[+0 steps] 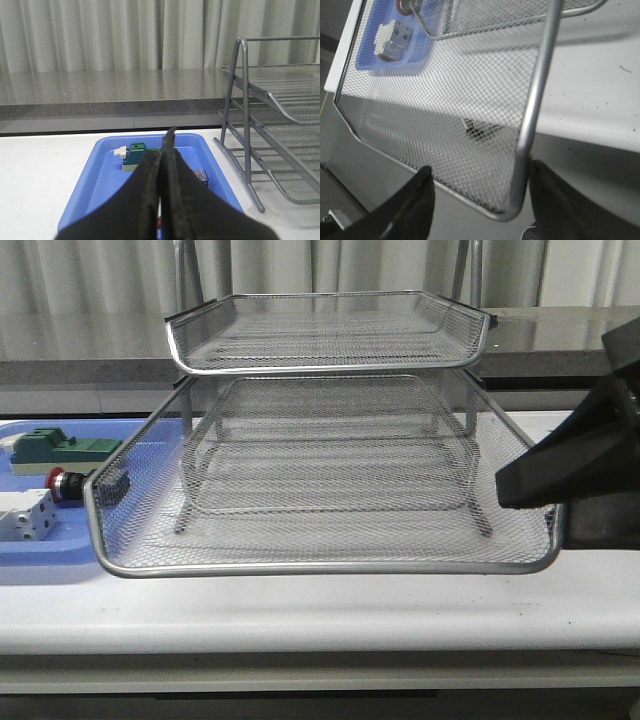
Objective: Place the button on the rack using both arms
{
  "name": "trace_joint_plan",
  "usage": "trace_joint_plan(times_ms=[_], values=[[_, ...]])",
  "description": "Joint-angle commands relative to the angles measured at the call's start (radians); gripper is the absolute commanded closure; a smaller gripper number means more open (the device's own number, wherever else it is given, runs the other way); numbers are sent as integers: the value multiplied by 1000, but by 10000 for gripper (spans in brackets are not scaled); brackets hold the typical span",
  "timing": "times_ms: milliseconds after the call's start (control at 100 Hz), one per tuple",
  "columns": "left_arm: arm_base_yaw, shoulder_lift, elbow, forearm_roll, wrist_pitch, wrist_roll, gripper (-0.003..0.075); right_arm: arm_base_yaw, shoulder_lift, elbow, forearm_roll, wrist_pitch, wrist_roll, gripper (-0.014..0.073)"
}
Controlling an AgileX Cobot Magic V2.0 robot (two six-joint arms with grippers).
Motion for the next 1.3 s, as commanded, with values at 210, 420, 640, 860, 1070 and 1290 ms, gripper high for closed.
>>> trace_joint_plan(times_ms=[210, 420, 640, 860, 1070, 1290], values=[[1, -32, 33, -9, -84, -5, 741, -1, -152, -45, -458, 30, 345, 139], [1, -32, 33, -9, -84, -5, 741, -1, -304, -200, -988, 66, 782, 139], [1, -32, 33, -9, -84, -5, 741, -1, -446, -377, -1443, 197, 1144, 139], [1, -32, 33, -9, -84, -5, 741, -1, -590, -406, -1548, 240, 1231, 139], [1, -32, 33, -9, -84, -5, 741, -1, -663, -406, -1554, 261, 1231, 141], [1, -32, 33, -9, -84, -5, 741, -1, -674, -406, -1554, 275, 1231, 434]])
